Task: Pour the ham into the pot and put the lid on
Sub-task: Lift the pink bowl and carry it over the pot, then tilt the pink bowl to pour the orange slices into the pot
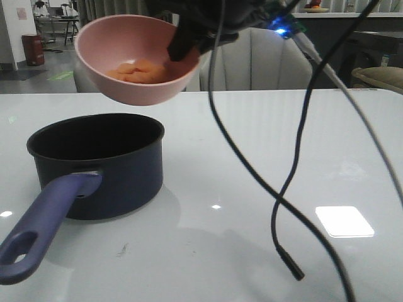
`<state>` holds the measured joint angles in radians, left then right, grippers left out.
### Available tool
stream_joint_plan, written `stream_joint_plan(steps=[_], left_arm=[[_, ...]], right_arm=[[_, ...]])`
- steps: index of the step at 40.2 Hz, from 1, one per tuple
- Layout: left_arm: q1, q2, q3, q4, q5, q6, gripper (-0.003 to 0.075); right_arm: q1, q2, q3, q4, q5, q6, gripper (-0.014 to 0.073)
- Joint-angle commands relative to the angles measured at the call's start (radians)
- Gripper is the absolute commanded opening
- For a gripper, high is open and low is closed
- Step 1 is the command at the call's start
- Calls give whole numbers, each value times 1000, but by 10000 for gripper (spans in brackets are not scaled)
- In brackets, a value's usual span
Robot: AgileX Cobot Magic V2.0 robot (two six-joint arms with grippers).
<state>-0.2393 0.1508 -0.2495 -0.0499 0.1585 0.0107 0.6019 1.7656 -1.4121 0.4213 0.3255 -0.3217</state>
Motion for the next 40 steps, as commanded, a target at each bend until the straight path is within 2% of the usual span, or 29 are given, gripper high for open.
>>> stream_joint_plan(steps=[1, 5, 11, 16, 23, 27, 34, 40], left_arm=[[-8, 8, -25, -9, -81, 3, 497], [-8, 8, -25, -9, -81, 3, 497], [-8, 8, -25, -9, -81, 3, 497], [-8, 8, -25, -9, -81, 3, 497], [-8, 8, -25, -9, -81, 3, 497], [-8, 8, -25, -9, -81, 3, 497], [-8, 8, -25, -9, -81, 3, 497], [-8, 8, -25, -9, -81, 3, 497]], right_arm=[[48, -29, -38, -18, -179, -59, 136], [90, -8, -20, -47, -318, -101, 136], [130, 18, 78, -60, -704, -111, 136], [145, 56, 150, -140, -984, -111, 136], [145, 125, 174, -268, -1198, -129, 136], [150, 158, 174, -307, -1293, -210, 136], [180, 204, 182, -311, -1442, -475, 136], [186, 256, 183, -311, -1563, -638, 136]])
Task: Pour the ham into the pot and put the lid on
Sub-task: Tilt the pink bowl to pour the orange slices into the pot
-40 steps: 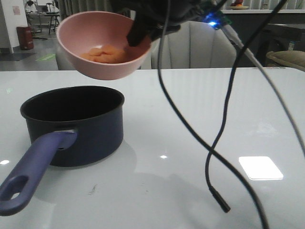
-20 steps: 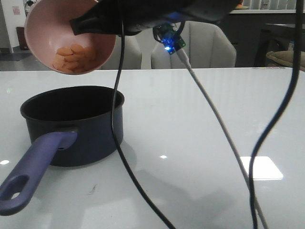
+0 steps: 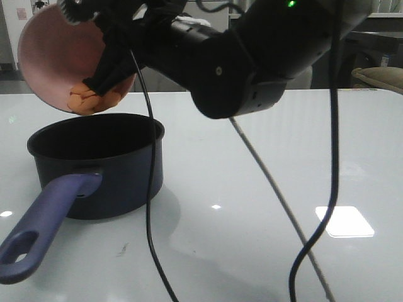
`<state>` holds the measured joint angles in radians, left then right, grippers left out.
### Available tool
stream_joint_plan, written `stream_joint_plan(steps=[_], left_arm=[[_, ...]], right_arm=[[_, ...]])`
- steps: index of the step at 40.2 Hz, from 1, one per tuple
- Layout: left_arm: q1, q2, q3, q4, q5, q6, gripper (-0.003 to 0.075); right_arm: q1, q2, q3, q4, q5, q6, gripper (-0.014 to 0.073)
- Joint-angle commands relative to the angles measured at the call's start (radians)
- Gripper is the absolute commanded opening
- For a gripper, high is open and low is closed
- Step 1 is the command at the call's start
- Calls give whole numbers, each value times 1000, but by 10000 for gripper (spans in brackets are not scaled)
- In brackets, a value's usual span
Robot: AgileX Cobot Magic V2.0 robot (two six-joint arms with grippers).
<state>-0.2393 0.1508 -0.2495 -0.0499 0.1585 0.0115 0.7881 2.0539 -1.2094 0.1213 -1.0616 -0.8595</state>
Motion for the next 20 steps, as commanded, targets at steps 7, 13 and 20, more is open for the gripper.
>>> stream_joint_plan(steps=[7, 13, 20], left_arm=[[-8, 8, -25, -9, -81, 2, 497], [-8, 8, -25, -9, -81, 2, 497], [-8, 8, -25, -9, -81, 2, 497]], right_arm=[[-1, 10, -20, -26, -226, -332, 136], [-1, 25, -20, -38, -226, -402, 136], [-2, 27, -20, -75, -226, -413, 136]])
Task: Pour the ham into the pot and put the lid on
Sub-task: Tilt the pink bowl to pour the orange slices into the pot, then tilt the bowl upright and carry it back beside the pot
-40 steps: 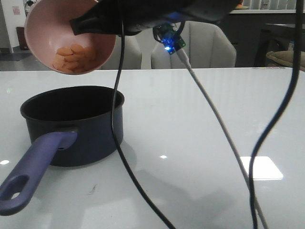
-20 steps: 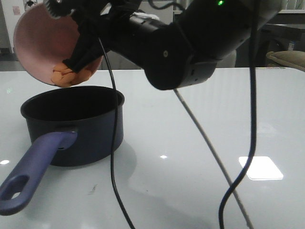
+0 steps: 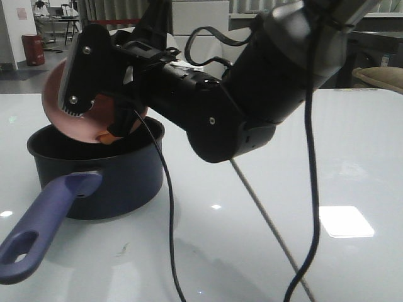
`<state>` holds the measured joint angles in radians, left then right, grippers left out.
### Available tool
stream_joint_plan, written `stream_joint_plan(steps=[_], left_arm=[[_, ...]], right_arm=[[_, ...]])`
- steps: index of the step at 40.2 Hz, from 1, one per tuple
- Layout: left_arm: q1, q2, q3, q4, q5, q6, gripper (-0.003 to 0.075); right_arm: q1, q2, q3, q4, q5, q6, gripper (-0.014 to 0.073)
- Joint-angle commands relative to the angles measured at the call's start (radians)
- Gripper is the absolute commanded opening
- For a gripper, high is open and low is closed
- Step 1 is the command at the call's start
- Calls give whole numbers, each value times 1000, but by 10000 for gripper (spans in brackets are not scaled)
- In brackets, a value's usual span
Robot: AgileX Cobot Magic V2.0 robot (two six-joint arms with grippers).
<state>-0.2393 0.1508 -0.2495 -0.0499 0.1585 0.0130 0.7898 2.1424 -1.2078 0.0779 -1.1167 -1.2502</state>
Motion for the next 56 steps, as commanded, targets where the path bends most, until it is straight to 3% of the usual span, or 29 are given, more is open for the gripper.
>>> stream_joint_plan(steps=[1, 10, 15, 26, 36, 42, 46, 52, 56], left_arm=[[-8, 8, -25, -9, -81, 1, 497], [-8, 8, -25, -9, -81, 1, 497], [-8, 8, -25, -9, -81, 1, 497], [-8, 8, -25, -9, -81, 1, 497], [-8, 8, -25, -9, -81, 1, 497], [-8, 8, -25, -9, -81, 1, 497], [-8, 8, -25, -9, -81, 1, 497], [-8, 8, -25, -9, -81, 1, 497], [-8, 8, -25, -9, -81, 1, 497]], right_arm=[[-3, -62, -21, -43, -171, -27, 136], [-3, -62, -25, -177, -171, -229, 136], [-7, -62, -25, -152, -171, -213, 136], [-8, -65, -49, 39, -170, 113, 136], [-8, -99, -49, 221, -140, 564, 136], [-8, -136, -49, 292, -116, 765, 137], [-8, -173, -49, 324, -22, 838, 137], [-8, -243, -49, 350, 132, 842, 137], [-8, -310, -49, 437, 312, 843, 137]])
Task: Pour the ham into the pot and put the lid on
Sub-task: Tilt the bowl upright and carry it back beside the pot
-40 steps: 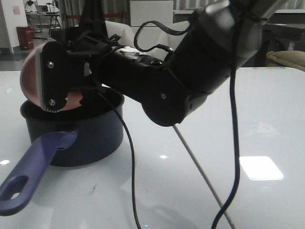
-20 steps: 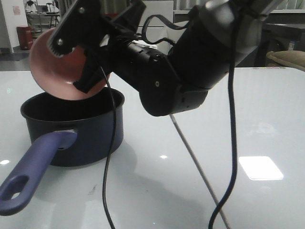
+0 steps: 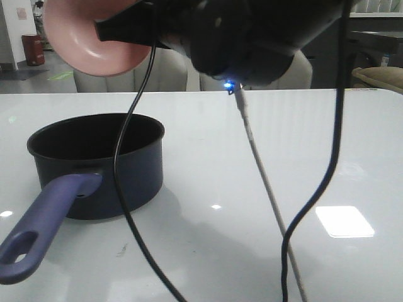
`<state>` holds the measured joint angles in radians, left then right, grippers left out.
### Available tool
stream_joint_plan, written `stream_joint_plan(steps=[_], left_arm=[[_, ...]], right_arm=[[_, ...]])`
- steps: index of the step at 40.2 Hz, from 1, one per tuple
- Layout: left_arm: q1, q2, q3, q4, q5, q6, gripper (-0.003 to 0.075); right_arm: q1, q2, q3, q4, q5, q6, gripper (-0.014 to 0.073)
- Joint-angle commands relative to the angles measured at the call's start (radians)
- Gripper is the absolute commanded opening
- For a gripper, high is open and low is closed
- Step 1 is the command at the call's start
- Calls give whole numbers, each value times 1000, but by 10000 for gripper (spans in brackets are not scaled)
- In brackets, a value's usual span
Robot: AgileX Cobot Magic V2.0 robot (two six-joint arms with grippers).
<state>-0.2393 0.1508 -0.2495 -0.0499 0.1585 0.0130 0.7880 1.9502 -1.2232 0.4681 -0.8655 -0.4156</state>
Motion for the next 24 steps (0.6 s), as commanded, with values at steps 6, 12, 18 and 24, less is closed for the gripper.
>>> stream_joint_plan(steps=[6, 12, 18, 24], left_arm=[[-8, 8, -25, -9, -81, 1, 497], [-8, 8, -25, -9, -81, 1, 497], [-8, 8, -25, -9, -81, 1, 497], [-8, 8, -25, -9, -81, 1, 497]], right_arm=[[-36, -236, -33, 164, 386, -15, 137], [-115, -330, -33, 163, 733, -41, 137], [-228, -385, -33, 139, 977, -53, 137], [-367, -402, -34, 123, 1168, -53, 137]])
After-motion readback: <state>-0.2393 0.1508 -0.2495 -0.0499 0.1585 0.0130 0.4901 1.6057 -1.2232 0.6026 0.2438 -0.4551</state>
